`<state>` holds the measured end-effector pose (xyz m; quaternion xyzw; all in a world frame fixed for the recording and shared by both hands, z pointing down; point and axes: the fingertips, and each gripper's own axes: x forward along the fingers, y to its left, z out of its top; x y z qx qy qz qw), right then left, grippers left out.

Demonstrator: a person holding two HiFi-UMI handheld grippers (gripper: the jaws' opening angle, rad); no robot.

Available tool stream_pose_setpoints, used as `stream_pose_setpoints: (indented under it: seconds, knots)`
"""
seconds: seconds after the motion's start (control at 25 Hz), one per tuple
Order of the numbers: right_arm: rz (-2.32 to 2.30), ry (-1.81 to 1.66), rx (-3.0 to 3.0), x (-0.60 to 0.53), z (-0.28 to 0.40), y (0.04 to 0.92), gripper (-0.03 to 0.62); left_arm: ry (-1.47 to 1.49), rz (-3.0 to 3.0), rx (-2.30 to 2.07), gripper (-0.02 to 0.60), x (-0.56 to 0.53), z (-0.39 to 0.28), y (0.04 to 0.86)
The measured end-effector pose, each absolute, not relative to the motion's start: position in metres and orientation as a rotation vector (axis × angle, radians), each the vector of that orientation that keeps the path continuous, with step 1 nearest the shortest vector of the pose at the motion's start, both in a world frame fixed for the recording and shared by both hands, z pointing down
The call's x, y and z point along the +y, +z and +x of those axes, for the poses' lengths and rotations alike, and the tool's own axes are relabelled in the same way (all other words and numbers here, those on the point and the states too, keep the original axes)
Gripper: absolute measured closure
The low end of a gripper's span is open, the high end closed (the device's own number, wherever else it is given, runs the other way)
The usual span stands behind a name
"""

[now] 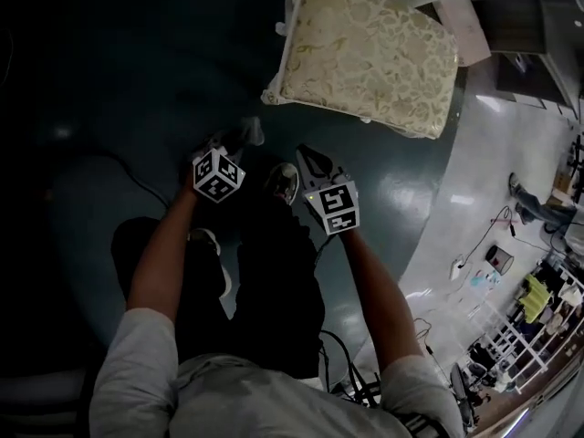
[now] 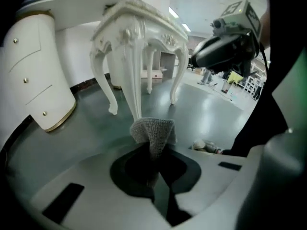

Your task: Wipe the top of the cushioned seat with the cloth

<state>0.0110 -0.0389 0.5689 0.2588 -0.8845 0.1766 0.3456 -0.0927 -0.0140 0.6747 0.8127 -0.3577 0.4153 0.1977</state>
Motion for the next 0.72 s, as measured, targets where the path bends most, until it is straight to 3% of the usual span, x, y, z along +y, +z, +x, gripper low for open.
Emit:
stream_pose_setpoints:
  seconds: [0.44,0.72]
  knots:
    - [0.951,0.614,-2.263,-0.001,0.023,0.320,0.583,0.561,2.204,-1.222,0.554,-0.001,-0.089,0.345]
    - [1.177,0.648,-2.270,0.071,0.012,0.160,0.585,0.589,2.300,-1.294,0.554,0.068,-0.067,0.171]
